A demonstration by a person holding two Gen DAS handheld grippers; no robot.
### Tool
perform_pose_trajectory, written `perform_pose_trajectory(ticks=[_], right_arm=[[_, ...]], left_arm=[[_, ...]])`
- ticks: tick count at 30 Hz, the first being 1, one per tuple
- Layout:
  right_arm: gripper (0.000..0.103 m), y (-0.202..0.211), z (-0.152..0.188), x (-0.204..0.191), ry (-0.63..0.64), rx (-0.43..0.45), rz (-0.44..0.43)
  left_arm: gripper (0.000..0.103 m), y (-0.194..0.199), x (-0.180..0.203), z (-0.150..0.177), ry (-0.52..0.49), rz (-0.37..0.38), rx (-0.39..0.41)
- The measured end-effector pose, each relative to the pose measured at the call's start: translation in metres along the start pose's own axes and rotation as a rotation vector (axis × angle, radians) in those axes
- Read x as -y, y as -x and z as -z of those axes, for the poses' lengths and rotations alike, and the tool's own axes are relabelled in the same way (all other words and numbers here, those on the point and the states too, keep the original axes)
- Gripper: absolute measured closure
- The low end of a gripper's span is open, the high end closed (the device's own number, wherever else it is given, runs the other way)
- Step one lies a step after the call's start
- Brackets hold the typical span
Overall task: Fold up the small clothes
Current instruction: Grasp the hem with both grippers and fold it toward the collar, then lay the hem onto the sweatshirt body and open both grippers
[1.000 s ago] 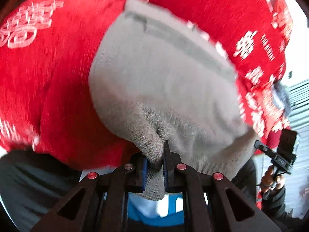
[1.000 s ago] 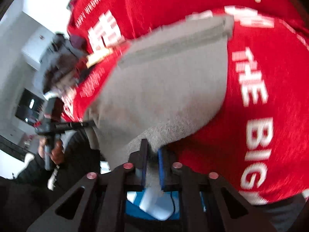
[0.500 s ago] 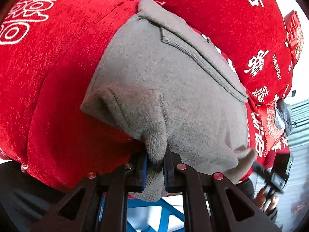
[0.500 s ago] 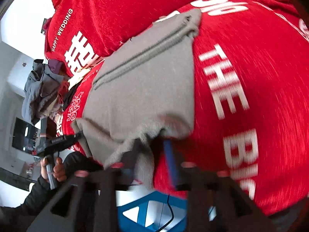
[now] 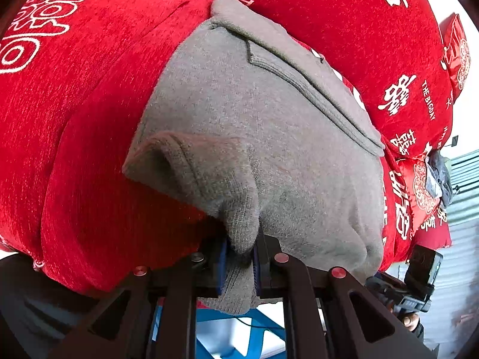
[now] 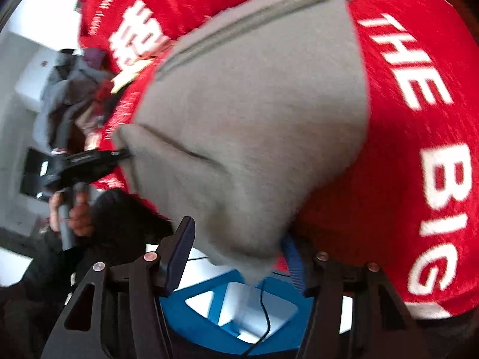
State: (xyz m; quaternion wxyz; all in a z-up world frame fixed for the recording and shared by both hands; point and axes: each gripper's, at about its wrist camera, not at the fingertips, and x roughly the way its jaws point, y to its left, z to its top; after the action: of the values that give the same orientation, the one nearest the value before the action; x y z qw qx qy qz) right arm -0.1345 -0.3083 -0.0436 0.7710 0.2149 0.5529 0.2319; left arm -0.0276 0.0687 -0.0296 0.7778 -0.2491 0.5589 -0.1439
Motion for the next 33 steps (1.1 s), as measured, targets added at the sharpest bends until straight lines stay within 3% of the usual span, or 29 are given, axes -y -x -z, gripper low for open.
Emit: perform_pose_trajectory(ticks=[3,6,10,13,21,24,28,33], right_arm=[[0.045,0.002,0.001,0.006,-0.024,0.033,-0.008],[0.094,-0.004,0.003,0.005,-0.006,0.001,-0.018],[0.094,0.021,0.003,-0.01,0.05,0.091,-0.074],[0.094,0.04,-0.003,-0.024,0.103,0.142,-0.097],[0.094,0.072,-0.058,-0.055,0.165,0.306,-0.162],[0.094,0.083,-0.09,-0.058,0.15,0.36,-0.18],[0.094,0.083,-0.138,-0.053,0.093,0.369,-0.188],[0.094,0.06,-0.211,-0.038,0.027,0.333,-0.119]], left_arm=[[0.089,-0.001,-0.001,-0.001,-0.008,-0.002,-0.002],[0.089,-0.002,0.0,-0.002,-0.018,-0.005,-0.005],[0.089,0.001,0.001,-0.001,-0.028,-0.015,-0.003],[0.089,0.003,0.018,0.003,-0.117,-0.059,0.017],[0.09,0.043,0.053,-0.014,-0.146,0.083,0.178],[0.09,0.057,0.062,-0.034,-0.128,0.113,0.239],[0.09,0.057,0.072,-0.073,-0.089,0.134,0.257],[0.09,0.023,0.078,-0.141,-0.014,0.138,0.235]])
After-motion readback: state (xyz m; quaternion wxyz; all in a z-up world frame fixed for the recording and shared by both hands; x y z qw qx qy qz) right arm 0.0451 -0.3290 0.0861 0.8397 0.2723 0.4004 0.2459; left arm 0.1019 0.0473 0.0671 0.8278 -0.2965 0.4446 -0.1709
